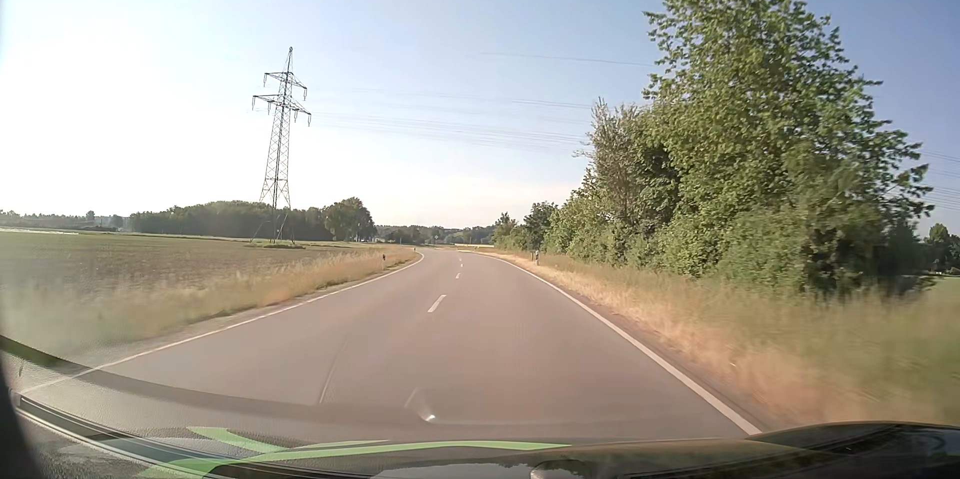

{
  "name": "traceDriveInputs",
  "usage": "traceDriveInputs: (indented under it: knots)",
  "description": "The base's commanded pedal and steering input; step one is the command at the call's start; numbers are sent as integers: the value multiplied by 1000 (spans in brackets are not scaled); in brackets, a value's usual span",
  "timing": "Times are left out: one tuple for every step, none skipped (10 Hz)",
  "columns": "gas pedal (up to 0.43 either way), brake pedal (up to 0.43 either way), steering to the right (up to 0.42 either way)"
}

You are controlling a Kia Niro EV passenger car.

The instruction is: Follow the waypoints while adhering to traffic rules and regulations

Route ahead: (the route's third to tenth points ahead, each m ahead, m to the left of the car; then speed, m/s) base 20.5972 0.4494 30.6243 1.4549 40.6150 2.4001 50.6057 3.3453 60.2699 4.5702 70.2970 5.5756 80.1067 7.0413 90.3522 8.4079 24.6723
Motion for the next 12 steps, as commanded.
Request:
traceDriveInputs:
  knots:
    - [240,0,-14]
    - [240,0,-15]
    - [240,0,-15]
    - [228,0,-15]
    - [228,0,-15]
    - [197,0,-15]
    - [177,0,-15]
    - [177,0,-15]
    - [169,0,-14]
    - [169,0,-15]
    - [169,0,-14]
    - [169,0,-14]
